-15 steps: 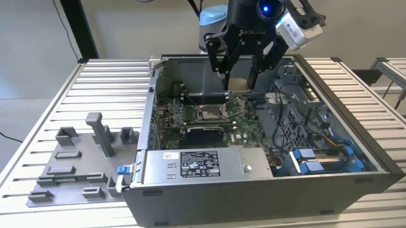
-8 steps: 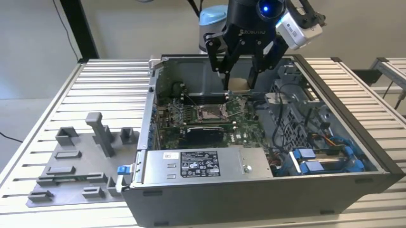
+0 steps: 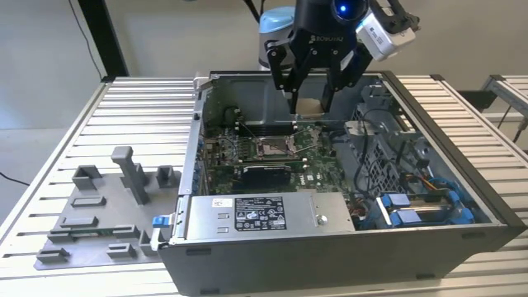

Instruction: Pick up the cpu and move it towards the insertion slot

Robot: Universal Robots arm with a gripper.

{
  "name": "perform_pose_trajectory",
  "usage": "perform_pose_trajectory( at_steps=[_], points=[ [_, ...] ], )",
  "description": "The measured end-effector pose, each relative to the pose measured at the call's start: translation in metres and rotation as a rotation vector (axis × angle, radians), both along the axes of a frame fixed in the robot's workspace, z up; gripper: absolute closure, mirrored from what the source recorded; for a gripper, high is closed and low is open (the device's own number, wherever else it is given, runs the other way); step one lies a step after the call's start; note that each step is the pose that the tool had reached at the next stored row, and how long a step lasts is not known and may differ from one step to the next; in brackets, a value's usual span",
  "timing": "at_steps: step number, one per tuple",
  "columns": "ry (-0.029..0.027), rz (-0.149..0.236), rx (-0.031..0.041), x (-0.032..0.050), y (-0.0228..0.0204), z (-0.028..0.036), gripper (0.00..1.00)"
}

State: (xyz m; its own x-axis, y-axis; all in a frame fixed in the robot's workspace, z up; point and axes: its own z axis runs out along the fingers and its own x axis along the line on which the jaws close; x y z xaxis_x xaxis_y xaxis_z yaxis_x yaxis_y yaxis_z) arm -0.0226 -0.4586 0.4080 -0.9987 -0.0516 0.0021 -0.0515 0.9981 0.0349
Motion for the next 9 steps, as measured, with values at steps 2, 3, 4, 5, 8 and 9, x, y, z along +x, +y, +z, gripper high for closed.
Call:
perform_pose_trajectory(
  at_steps=[2,3,4,5,8,9],
  points=[
    [0.0,0.0,0.0,0.0001,0.0027,0.0,1.0],
    [0.0,0.0,-0.0001,0.0002,0.0039,0.0,1.0],
    [0.0,0.0,-0.0001,0.0003,0.0052,0.0,1.0],
    [0.0,0.0,-0.0001,0.0004,0.0063,0.0,1.0],
    [0.0,0.0,-0.0001,0.0005,0.0085,0.0,1.0],
    [0.0,0.0,-0.0001,0.0005,0.0087,0.0,1.0]
  ],
)
